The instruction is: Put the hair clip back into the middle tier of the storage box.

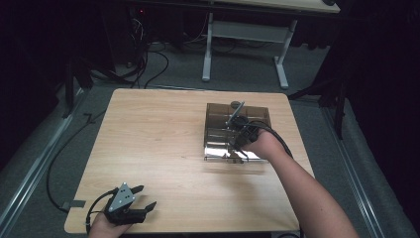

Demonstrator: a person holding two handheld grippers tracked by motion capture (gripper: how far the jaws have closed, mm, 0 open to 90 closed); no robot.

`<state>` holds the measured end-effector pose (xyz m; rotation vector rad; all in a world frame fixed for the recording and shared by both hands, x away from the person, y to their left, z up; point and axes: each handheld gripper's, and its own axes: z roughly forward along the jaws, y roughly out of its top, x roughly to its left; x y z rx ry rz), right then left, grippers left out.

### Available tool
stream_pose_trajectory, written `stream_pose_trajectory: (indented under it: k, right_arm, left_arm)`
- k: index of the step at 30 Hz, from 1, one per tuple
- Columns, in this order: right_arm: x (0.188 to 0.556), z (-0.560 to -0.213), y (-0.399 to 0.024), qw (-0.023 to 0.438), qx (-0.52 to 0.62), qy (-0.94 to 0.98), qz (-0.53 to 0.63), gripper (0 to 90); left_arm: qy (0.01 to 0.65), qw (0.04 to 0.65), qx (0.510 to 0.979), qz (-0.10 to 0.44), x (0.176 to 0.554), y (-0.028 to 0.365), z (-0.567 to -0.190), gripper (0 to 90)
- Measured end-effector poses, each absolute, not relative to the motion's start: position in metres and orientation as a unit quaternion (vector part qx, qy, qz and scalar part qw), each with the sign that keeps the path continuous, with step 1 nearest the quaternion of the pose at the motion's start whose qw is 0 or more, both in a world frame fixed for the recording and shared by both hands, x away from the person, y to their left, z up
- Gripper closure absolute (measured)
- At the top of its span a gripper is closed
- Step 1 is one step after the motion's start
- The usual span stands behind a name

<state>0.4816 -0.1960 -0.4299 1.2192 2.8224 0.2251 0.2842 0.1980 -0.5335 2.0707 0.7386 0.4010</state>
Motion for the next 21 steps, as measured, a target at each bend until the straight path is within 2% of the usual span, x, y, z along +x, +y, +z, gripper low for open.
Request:
stream_pose_trajectory:
  k: [21]
  right_arm:
    - [0.482, -0.453, -0.195, 0.017, 0.397, 0.915, 0.067, 78.1]
  left_arm:
    - [0.296, 0.438, 0.834, 0.159, 0.284, 0.198, -0.533, 27.5]
